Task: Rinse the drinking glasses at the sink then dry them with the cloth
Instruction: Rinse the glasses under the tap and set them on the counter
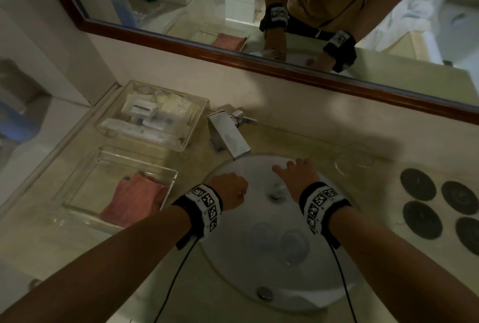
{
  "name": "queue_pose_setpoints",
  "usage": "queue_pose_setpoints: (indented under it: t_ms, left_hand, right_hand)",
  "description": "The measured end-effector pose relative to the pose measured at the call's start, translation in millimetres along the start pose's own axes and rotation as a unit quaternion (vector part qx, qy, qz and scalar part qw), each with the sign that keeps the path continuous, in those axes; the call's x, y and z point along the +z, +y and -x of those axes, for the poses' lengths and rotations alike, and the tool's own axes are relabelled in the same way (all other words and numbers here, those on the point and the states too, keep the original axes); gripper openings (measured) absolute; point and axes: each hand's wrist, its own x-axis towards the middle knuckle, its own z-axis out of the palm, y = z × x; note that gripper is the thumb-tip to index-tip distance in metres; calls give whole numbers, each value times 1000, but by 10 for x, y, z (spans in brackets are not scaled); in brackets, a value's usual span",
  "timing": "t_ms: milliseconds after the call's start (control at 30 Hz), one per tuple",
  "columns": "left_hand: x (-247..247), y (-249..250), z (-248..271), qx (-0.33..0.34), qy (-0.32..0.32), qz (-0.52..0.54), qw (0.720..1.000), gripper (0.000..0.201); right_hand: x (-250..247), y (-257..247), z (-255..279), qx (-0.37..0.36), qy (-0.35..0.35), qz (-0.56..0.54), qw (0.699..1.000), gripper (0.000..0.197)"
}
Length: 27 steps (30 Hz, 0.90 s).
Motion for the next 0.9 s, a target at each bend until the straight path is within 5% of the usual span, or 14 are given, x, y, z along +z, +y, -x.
queue_pose_setpoints:
  t_ms: [67, 133, 300, 367, 533, 667, 800, 900]
  left_hand:
    - [-13, 4, 0, -2, -9, -32, 999, 26]
    - [-22, -1, -2, 0, -12, -46, 999, 25]
    - [-18, 30, -25, -2, -21, -59, 998, 23]
    - [-28, 67, -49, -5, -19, -70, 997, 23]
    - [2, 117, -104, -2, -22, -100, 995, 21]
    - [60, 108, -142, -5, -33, -105, 994, 23]
    - [58, 106, -172, -7, -36, -103, 994, 22]
    - [65, 105, -178, -9, -38, -103, 994, 23]
  right_hand:
    - [20, 85, -16, 36, 11, -98, 994, 93]
    - [72, 185, -47, 87, 49, -286, 953, 95]
    - [156, 325, -227, 195, 199, -618, 735, 77]
    - [147, 360, -299, 213, 245, -640, 696, 75]
    - [212, 440, -473, 231, 273, -662, 658, 82]
    - [317, 496, -496, 250, 278, -595, 712, 81]
    - [325, 535, -562, 253, 272, -640, 673, 84]
    - [337, 526, -616, 244, 262, -642, 679, 87]
